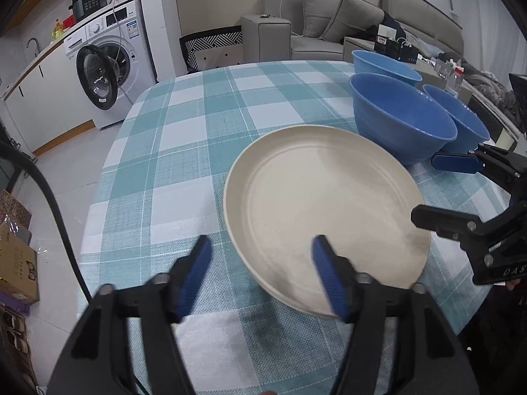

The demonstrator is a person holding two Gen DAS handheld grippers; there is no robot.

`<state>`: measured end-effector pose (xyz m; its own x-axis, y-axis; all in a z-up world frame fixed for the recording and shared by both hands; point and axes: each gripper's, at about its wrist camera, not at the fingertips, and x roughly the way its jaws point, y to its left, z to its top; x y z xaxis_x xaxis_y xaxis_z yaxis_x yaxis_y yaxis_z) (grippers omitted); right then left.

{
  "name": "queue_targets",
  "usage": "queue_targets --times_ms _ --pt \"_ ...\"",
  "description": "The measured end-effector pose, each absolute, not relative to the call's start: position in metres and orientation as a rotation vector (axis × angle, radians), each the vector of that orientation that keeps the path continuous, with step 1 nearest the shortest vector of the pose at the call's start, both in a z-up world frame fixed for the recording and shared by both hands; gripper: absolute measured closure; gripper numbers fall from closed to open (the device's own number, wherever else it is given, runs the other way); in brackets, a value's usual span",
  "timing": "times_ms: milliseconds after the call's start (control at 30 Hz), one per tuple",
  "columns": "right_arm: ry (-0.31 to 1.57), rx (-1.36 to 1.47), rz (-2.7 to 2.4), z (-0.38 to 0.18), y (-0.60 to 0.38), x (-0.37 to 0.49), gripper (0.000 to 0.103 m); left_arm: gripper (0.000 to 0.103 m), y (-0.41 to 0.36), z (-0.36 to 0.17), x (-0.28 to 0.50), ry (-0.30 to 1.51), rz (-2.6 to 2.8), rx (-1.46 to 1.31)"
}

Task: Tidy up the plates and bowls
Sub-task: 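Lower the cream plate onto the stack and open both tools, then pull both tools back up from the plate stack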

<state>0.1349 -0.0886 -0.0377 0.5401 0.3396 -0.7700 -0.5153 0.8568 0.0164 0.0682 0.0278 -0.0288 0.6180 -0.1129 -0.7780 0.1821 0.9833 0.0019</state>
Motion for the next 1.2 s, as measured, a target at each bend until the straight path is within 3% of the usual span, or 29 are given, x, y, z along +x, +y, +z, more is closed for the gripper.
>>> queue_targets --times_ms 67,167,233,1200 --pt "0.857 -0.218 0.522 -0.035 -0.089 0.133 0.014 0.007 0.029 -0.024 0.066 0.859 -0.156 0.073" --pt "0.841 -0.204 0.527 -0.030 -0.091 0.132 0.004 0.004 0.031 -0.018 0.064 0.842 -0.182 0.039" --pt "0.830 -0.192 0.536 -0.026 -0.093 0.131 0.003 0.000 0.032 -0.015 0.063 0.828 -0.184 0.029" --pt "0.716 -0.131 0.495 0.019 -0.128 0.117 0.001 0.000 0.025 0.013 0.059 0.753 -0.181 -0.021"
